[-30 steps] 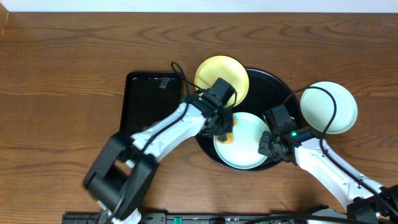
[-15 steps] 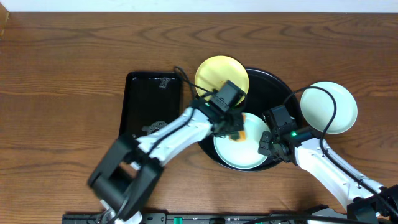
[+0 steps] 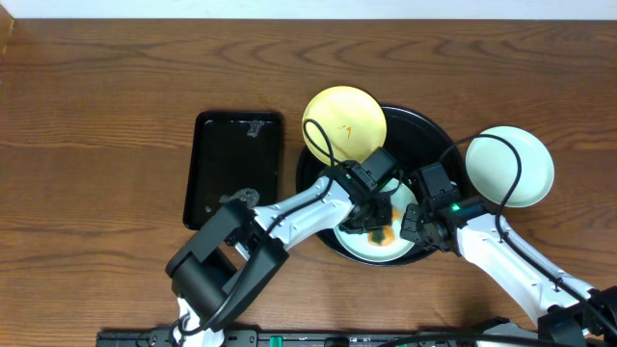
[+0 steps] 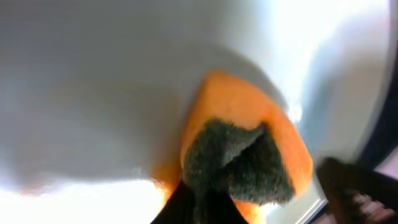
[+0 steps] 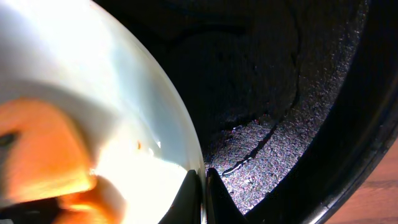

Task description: Clean dirty plates on tray and stack at the side

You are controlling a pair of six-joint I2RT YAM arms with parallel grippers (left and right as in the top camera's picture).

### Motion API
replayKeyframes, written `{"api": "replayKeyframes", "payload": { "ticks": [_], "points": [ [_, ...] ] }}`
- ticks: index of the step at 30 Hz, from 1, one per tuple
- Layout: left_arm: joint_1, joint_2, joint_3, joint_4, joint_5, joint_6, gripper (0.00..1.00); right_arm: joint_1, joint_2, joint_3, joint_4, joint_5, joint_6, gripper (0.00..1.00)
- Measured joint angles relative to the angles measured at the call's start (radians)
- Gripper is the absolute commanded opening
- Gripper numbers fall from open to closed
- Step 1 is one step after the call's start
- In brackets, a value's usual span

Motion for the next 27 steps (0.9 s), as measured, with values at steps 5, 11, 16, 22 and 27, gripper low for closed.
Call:
{"api": "replayKeyframes", "payload": {
  "ticks": [5,11,16,22,27],
  "points": [
    [0.082,-0.033,-0.001,-0.061,-0.091,0.076,0.07,0.000,0.000,0.000,0.001,0.000,0.000,0.01],
    [0.166,-0.151,-0.017,-0.116,-0.159,0.158,0.08,0.000,0.000,0.000,0.060,0.005,-0.021,0.01],
    [0.225,-0.307,-0.017,-0.243,-0.186,0.200,0.08,-0.012,-0.022,0.002,0.071,0.014,-0.085,0.01],
    [0.347,-0.379,-0.017,-0.359,-0.201,0.232,0.07,-0.050,-0.140,0.049,0.020,0.117,-0.183,0.01],
    [0.465,-0.379,-0.017,-0.370,-0.208,0.243,0.07,-0.054,-0.243,0.067,0.064,0.222,-0.354,0.01]
  ]
}}
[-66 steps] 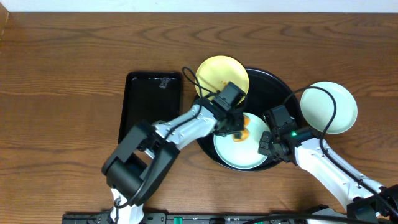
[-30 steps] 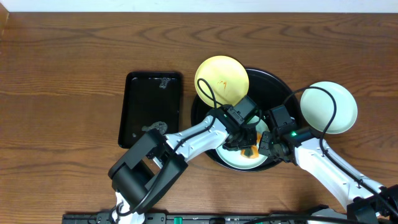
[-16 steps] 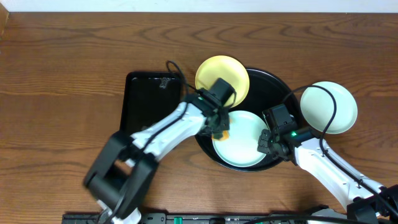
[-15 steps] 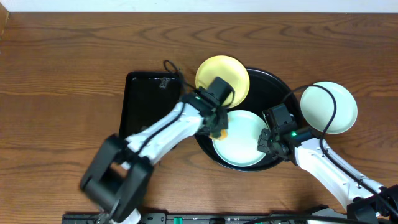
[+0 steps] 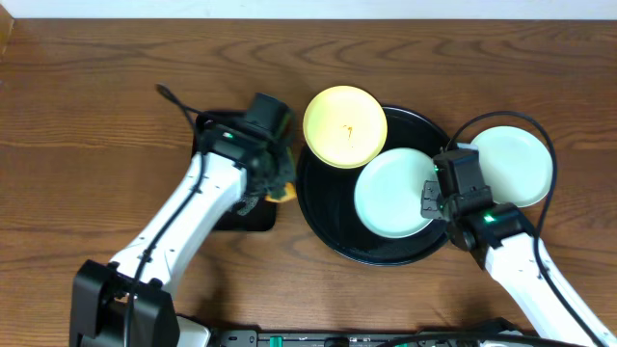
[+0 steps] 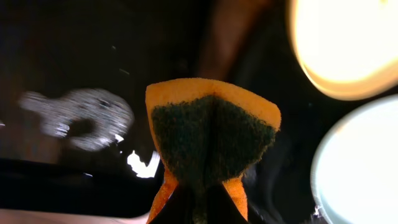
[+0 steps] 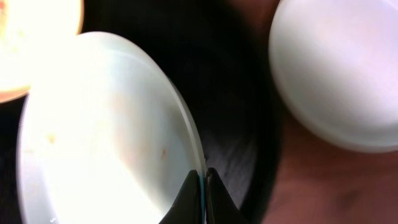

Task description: Clean dirty plates on tray and stack at the side

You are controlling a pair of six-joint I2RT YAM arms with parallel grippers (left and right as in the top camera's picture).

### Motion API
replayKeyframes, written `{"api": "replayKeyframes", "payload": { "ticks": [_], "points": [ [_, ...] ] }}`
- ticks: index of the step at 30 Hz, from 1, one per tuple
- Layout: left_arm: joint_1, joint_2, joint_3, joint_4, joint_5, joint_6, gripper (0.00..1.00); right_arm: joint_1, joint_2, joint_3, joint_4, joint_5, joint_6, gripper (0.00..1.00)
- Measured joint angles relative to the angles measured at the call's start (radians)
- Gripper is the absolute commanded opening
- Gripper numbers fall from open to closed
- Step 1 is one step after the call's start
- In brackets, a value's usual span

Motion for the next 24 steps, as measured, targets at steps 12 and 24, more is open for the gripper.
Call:
{"api": "replayKeyframes", "payload": {
  "ticks": [12,24],
  "points": [
    [0.181,0.000,0.000,-0.014,-0.003,0.078,0.08,0.087,-0.066,0.001,0.099,0.077,-0.325,0.01],
    [0.193,0.000,0.000,-0.016,-0.003,0.090,0.08,0.208,-0.105,0.002,0.165,0.243,-0.599,0.01]
  ]
}}
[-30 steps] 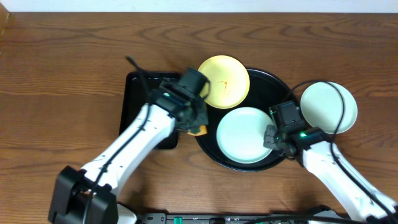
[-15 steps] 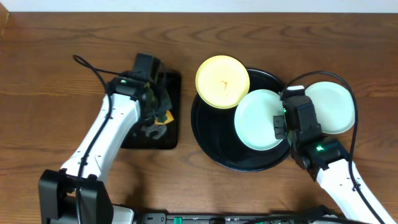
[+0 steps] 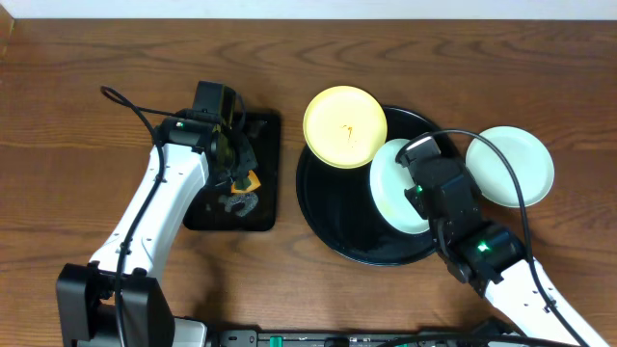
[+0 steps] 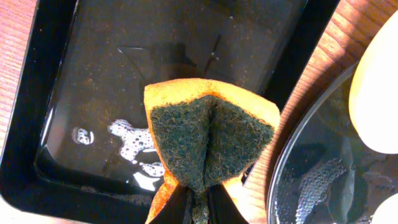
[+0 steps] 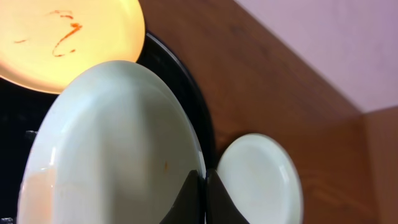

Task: Clean dirty plates on tray and stack at the side
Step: 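Carry the pale green plate right and stack it on the first plate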

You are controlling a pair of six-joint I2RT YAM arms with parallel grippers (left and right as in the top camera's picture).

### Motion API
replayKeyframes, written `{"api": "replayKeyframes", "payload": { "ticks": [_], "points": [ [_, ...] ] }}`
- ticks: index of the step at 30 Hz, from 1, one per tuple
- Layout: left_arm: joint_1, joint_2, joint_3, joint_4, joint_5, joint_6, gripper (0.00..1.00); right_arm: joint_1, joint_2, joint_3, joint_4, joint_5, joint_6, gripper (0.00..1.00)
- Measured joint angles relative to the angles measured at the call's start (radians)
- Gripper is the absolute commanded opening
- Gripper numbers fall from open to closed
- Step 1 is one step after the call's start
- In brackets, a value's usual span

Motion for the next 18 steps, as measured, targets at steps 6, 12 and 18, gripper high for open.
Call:
{"api": "replayKeyframes", "payload": {
  "ticks": [6,12,18],
  "points": [
    [0.000,0.000,0.000,0.000,0.000,0.000,0.08,0.043,-0.016,0.006,0.071,0.067,-0.138,0.01],
    [0.000,0.000,0.000,0.000,0.000,0.000,0.08,0.076,-0.023,0.010,0.134,0.161,-0.239,0.01],
    [0.000,0.000,0.000,0.000,0.000,0.000,0.08,0.076,-0.023,0.010,0.149,0.208,-0.262,0.01]
  ]
}}
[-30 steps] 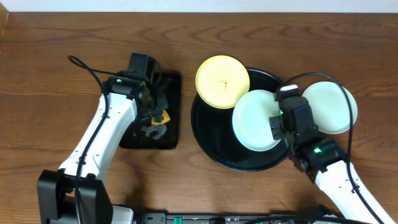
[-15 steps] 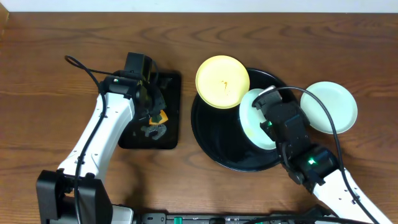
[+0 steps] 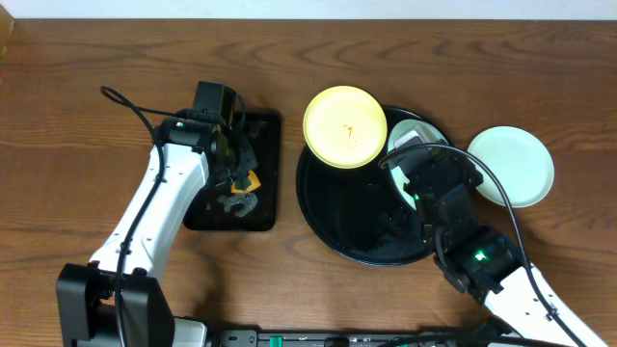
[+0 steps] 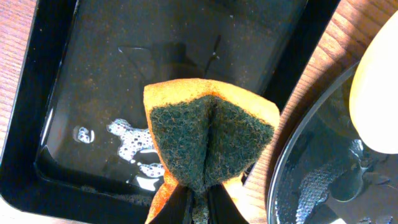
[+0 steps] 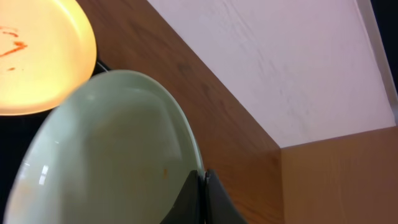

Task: Clean dirty plates on tray and stack at the side
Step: 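Carry the pale green plate right and stack it on the first plate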

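My right gripper (image 5: 203, 186) is shut on the rim of a pale green plate (image 5: 106, 162), which is tilted steeply above the far right of the round black tray (image 3: 352, 236). From overhead that plate (image 3: 411, 135) shows almost edge-on. A yellow plate (image 3: 345, 126) with red marks rests on the tray's far left rim. Another pale plate (image 3: 511, 166) lies on the table to the right of the tray. My left gripper (image 4: 198, 202) is shut on an orange sponge (image 4: 208, 140) with a green scouring face. It hangs over the right side of the rectangular black tray (image 4: 155, 50).
The rectangular tray holds a film of soapy water with foam (image 4: 134, 146). A strip of bare wood (image 3: 287, 193) separates the two trays. A pale wall (image 5: 267, 56) rises beyond the table's far edge.
The right gripper has tipped the pale green plate steeper and raised it. It now shows nearly edge-on from overhead. The left arm and sponge have not moved.
At first the sponge pressed on the green plate in the round tray while my right gripper gripped its rim. Then the sponge was near the rectangular tray's right edge. Later it hung over that tray, with the plate tilted up, and it is now steeper.
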You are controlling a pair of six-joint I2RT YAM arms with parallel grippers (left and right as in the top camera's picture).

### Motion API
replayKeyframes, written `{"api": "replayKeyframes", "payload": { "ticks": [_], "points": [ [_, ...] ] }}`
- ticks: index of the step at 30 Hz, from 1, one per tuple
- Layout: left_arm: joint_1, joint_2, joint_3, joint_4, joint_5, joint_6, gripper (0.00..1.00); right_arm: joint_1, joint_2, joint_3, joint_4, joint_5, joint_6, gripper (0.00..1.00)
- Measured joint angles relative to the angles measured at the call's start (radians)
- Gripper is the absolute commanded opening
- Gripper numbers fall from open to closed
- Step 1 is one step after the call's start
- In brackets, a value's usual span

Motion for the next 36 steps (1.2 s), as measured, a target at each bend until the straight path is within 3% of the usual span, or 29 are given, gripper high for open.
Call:
{"api": "replayKeyframes", "payload": {
  "ticks": [6,12,20,23,29,34,36],
  "points": [
    [0.000,0.000,0.000,0.000,0.000,0.000,0.08,-0.063,0.004,0.003,-0.038,-0.002,0.204,0.01],
    [0.000,0.000,0.000,0.000,0.000,0.000,0.08,-0.273,0.076,0.009,-0.092,-0.080,0.463,0.01],
    [0.000,0.000,0.000,-0.001,0.000,0.000,0.08,-0.565,0.207,0.010,-0.030,-0.189,0.701,0.02],
    [0.000,0.000,0.000,-0.002,0.000,0.000,0.08,-0.647,0.230,0.010,-0.027,-0.261,0.741,0.13],
    [0.000,0.000,0.000,-0.002,0.000,0.000,0.08,-0.703,0.233,0.011,-0.102,-0.402,0.777,0.26],
    [0.000,0.000,0.000,-0.002,0.000,0.000,0.08,-0.705,0.234,0.013,-0.243,-0.458,0.785,0.26],
    [0.000,0.000,0.000,-0.002,0.000,0.000,0.08,-0.705,0.234,0.013,-0.306,-0.466,0.789,0.21]
  ]
}}
